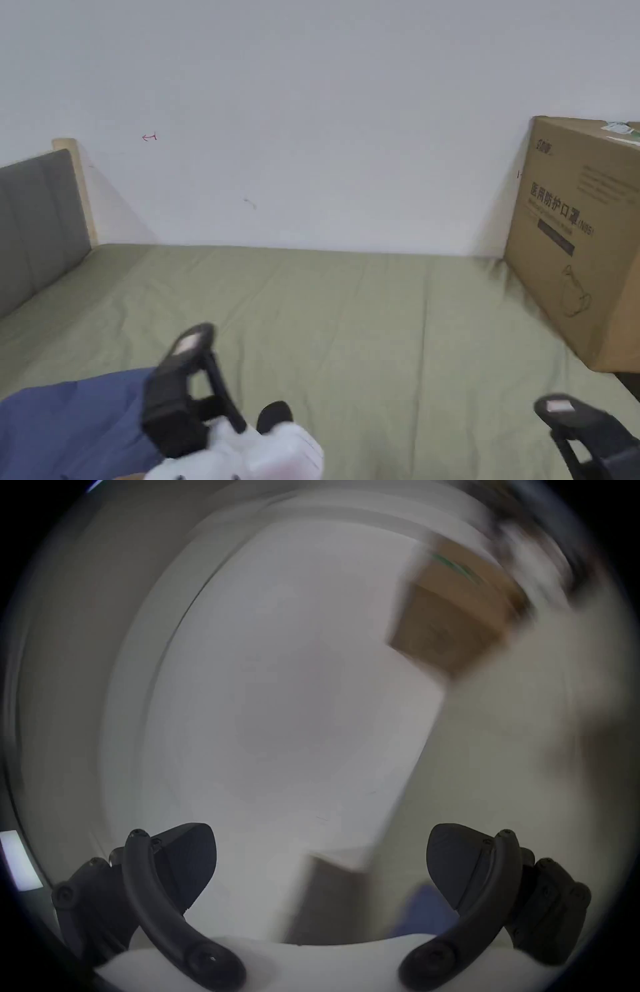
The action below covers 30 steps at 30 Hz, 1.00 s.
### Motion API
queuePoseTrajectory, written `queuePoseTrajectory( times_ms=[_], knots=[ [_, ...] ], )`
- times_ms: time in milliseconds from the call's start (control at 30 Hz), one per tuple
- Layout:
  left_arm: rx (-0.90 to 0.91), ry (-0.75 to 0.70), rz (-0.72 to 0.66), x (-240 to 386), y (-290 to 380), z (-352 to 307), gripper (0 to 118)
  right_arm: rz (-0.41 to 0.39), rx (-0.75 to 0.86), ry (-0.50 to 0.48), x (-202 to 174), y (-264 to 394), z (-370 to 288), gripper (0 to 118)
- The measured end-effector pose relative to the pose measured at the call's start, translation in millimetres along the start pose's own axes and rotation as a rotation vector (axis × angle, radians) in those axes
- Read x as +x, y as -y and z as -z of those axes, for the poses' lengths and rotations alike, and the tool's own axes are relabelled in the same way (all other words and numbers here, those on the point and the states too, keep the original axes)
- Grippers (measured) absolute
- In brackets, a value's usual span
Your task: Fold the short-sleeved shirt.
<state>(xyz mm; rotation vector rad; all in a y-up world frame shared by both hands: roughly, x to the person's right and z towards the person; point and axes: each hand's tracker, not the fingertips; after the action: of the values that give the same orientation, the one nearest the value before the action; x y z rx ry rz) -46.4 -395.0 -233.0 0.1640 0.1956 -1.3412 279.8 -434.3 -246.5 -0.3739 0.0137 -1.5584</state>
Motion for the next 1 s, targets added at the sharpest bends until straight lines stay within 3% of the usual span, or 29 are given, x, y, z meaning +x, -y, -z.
queuePoseTrajectory(
  times_ms=[33,67,100,133,200,267,367,533,600,633,667,833,1000],
  knots=[
    [0.069,-0.038,0.262,17.5,4.9,-3.3,118,0.173,-0.002,0.052,20.7,-1.7,0.8,118],
    [0.128,-0.055,0.438,28.4,10.8,-5.7,118,0.257,0.011,0.086,33.6,-2.1,-1.0,118],
    [0.186,-0.041,0.56,35.8,18.2,-8.0,118,0.287,0.03,0.121,42.9,-2.7,-2.3,118],
    [0.215,-0.011,0.607,41.3,22.4,-11.1,118,0.255,0.047,0.146,45.9,-5.5,-3.2,118],
    [0.174,0.077,0.402,37.3,16.4,-11.9,118,0.103,0.071,0.142,38.8,-6.9,-4.7,118],
    [0.092,0.168,0.146,24.1,12.3,-8.4,118,-0.059,0.1,0.11,19.4,-13.4,-6.4,118],
    [-0.024,0.23,-0.308,1.0,9.8,0.6,118,-0.384,0.169,0.008,-20.8,-10.8,-10.7,118],
    [-0.072,0.177,-1.071,-39.5,31.0,9.0,118,-1.263,0.423,-0.028,-66.0,35.0,-21.5,118],
    [-0.083,0.12,-1.293,-45.0,39.3,5.7,118,-1.474,0.472,-0.022,-66.3,52.0,-20.4,118],
    [-0.083,0.079,-1.324,-46.0,39.2,3.2,118,-1.535,0.488,-0.004,-64.1,60.5,-19.9,118],
    [-0.081,0.046,-1.327,-46.9,37.2,0.4,118,-1.58,0.498,0.011,-63.1,67.5,-20.3,118],
    [-0.06,0.007,-1.214,-40.8,29.5,-6.0,118,-1.507,0.448,-0.024,-55.0,75.4,-22.7,118],
    [-0.072,0.031,-1.243,-40.8,31.3,-5.6,118,-1.541,0.454,-0.03,-53.0,75.5,-22.3,118]
  ],
)
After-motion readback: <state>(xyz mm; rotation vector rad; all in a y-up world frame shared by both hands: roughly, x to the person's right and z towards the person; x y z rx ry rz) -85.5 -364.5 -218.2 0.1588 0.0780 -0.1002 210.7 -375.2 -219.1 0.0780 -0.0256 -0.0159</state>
